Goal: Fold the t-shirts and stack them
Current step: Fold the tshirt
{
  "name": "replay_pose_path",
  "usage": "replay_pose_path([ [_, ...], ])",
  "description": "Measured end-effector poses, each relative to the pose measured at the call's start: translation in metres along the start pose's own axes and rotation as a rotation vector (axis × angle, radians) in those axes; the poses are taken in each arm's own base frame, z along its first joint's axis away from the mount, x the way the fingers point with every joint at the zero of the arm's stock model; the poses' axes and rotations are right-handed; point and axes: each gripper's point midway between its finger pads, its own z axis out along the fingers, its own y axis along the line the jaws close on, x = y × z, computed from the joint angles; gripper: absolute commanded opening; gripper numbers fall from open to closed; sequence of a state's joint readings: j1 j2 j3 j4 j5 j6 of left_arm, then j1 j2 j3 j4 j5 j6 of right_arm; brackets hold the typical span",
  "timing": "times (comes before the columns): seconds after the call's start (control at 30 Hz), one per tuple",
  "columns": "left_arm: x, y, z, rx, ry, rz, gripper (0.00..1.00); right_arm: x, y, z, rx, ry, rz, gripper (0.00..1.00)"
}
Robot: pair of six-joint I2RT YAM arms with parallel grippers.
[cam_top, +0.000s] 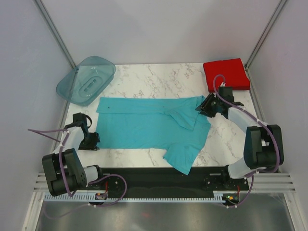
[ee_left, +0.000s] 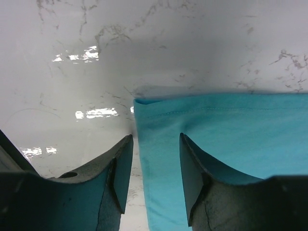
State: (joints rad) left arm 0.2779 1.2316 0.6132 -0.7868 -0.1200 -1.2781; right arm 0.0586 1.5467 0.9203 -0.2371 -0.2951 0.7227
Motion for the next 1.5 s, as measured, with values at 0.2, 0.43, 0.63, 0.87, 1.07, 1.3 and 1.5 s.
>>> replay_pose_path([
  [0.2,0.0,0.0,0.007,-0.018,0.005,0.001,0.42,0.028,-0.007,-0.022,0.039,0.009,-0.029,0.45],
  [0.43,0.001,0.003,0.007,-0.032,0.013,0.004,0.02,0.113,-0.018,-0.057,0.064,0.108,-0.107,0.45],
  [0.63,0.001,0.001,0.007,-0.025,0.016,0.005,0.02,0.177,-0.017,-0.091,0.007,0.189,-0.161,0.46],
  [0.87,0.002,-0.001,0.007,-0.015,0.025,0.01,0.02,0.219,-0.037,-0.125,0.004,0.252,-0.155,0.46],
  [1.07,0.003,-0.003,0.007,-0.017,0.035,0.018,0.02,0.234,-0.051,-0.133,0.052,0.288,-0.141,0.45],
  [1.3,0.004,-0.004,0.007,-0.011,0.045,0.017,0.02,0.264,-0.067,-0.129,0.145,0.378,-0.193,0.44],
  [1.5,0.005,-0.005,0.007,-0.007,0.048,0.017,0.02,0.287,-0.062,-0.128,0.139,0.403,-0.212,0.45],
])
